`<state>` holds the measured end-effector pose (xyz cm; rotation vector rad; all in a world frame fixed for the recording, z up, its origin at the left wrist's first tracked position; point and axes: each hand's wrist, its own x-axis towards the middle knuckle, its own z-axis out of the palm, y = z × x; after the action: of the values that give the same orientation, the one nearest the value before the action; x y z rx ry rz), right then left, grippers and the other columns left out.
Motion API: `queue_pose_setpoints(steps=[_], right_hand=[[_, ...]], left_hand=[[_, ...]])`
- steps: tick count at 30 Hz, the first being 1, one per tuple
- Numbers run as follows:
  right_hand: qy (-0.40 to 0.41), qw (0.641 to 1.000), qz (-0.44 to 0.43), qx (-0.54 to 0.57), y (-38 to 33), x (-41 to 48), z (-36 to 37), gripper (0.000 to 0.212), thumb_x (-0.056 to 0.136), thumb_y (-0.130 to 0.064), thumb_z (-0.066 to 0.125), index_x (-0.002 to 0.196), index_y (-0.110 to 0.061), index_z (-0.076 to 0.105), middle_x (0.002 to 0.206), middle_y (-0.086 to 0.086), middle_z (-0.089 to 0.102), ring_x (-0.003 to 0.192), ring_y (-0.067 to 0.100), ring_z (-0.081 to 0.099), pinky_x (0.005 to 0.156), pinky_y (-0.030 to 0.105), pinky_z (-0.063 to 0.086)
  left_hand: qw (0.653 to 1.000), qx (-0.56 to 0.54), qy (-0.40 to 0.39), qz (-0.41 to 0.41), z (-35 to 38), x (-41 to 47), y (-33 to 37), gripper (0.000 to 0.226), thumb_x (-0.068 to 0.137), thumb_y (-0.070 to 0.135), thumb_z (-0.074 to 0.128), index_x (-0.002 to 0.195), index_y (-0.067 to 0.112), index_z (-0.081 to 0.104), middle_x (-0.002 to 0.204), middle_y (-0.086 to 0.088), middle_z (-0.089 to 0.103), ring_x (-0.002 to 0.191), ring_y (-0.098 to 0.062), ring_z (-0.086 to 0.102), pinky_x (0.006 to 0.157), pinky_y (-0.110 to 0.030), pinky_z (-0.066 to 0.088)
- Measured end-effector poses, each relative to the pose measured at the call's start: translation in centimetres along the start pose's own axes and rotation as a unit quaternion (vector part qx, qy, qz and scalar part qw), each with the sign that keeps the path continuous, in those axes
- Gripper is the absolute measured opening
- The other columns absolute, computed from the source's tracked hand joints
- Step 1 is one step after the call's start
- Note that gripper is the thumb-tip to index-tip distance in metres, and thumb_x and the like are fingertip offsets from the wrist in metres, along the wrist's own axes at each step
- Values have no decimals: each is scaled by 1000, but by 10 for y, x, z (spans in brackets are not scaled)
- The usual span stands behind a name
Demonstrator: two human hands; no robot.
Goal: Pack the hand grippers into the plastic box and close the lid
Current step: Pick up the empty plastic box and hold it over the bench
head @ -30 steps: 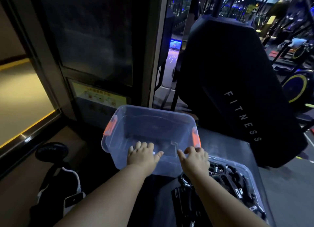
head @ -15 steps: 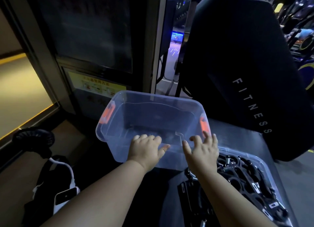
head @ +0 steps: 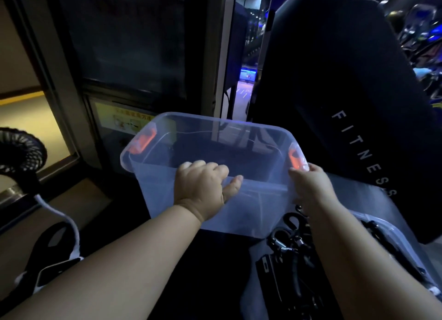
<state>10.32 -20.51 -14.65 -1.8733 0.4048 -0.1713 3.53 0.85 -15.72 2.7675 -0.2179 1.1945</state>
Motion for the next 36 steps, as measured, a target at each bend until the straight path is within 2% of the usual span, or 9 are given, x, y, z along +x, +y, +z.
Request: queue_pose_setpoints(steps=[4,6,13,18,21,22,24,26,36], right_hand=[[-19,998,-32,58,9,2,-3,22,79,-17,57,96,-7,65,90,19,68,81,39,67,75,58,54],[-22,996,-47,77,14,-3,-6,21,79,-15,58,94,-3,65,80,17,65,71,34,64,68,50,54],[-2,990,-124,72,34,-46,-15,34,77,-27,59,105,-7,62,99,20,66,85,37,66,76,59,55],[58,985,-159,23,54,-88,-26,37,84,-24,58,120,-19,52,103,12,65,88,34,63,79,47,55],[58,986,-158,17,66,-109,-29,46,89,-24,56,133,-27,41,106,6,61,77,25,61,57,31,56],[51,986,-155,17,70,-115,-30,51,89,-25,57,136,-28,37,108,5,60,77,24,61,56,29,55],[30,989,-145,15,78,-124,-31,59,87,-25,61,137,-32,31,115,6,59,90,32,64,77,45,56],[19,991,-132,11,83,-130,-33,62,84,-23,63,135,-36,29,116,9,58,97,40,63,84,57,52],[63,988,-128,-53,93,-148,-31,53,84,-23,62,129,-29,35,100,7,63,87,34,63,82,46,52]], left_hand=[[1000,-1,29,10,2,-8,0,49,86,55,36,55,19,49,52,2,51,56,-26,51,59,-30,21],[999,-1,46,21,1,-16,2,48,86,55,36,56,19,48,53,1,54,58,-28,52,60,-30,21],[993,-6,91,74,-15,-58,3,55,86,62,30,59,19,51,57,0,56,59,-28,53,59,-30,23],[992,-17,108,58,-31,-99,14,54,82,64,39,55,19,48,52,2,51,54,-25,52,58,-30,27],[993,-14,106,42,-33,-121,19,54,80,66,38,55,20,49,52,4,49,54,-24,52,56,-30,34],[994,-14,103,37,-34,-128,20,53,80,66,37,56,20,50,53,5,49,54,-23,52,56,-31,34],[994,-12,100,30,-35,-139,24,52,80,65,38,57,21,50,54,5,50,55,-22,52,57,-31,36],[995,-12,101,25,-36,-146,26,51,80,65,38,58,20,50,54,5,50,55,-22,52,57,-31,36],[998,-23,66,0,-37,-163,28,43,75,58,64,62,19,52,60,3,52,61,-23,53,64,-33,34]])
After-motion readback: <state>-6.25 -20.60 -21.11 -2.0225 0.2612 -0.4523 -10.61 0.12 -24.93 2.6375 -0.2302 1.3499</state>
